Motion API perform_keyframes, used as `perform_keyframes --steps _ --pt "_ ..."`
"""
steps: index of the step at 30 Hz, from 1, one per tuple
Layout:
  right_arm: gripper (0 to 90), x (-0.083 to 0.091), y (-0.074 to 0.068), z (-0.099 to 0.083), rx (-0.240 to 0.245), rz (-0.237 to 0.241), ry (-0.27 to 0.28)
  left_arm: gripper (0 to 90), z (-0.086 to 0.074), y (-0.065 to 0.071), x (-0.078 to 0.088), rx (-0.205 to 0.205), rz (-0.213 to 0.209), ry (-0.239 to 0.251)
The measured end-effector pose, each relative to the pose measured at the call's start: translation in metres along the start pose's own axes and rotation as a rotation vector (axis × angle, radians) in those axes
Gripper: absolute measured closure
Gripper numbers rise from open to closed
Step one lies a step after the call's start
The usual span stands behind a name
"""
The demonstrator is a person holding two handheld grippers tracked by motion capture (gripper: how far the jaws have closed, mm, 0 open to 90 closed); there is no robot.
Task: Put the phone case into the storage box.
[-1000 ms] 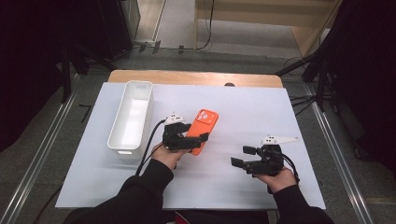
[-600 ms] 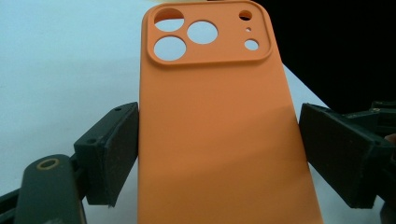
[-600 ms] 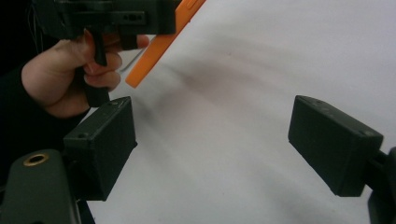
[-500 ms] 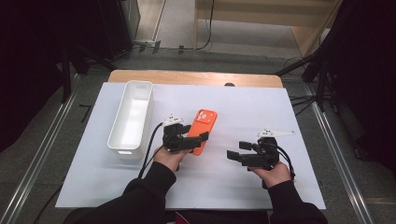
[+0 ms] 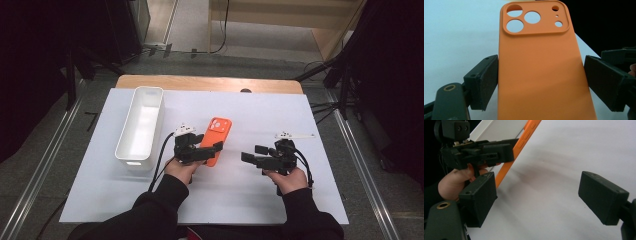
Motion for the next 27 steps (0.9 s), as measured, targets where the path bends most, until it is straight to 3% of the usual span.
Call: perform_keyframes --steps 3,16,27 --pt "20.0 -0.001 0.0 0.002 -0.007 0.019 0.005 14.8 0.0 -0.001 0.001 -0.003 0.001 0.002" --pt "23.0 -0.01 -0.006 0.018 -0.017 0.01 0.014 14.8 0.0 -0.003 0.002 -0.004 0.015 0.014" --pt "27.6 -0.023 -0.014 0.035 -0.057 0.008 -0.002 14.8 -0.001 -0.004 0.003 0.014 0.022 0.02"
Point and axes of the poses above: each handheld gripper's, and its own axes: x roughly backward along the jaws, z roughly out of its top, y roughly to its right, the point moved 3 cm from there along -x, roughly forward along the jaws, and after that the axes turned 12 degrees about -x, right-handed, at the moved point
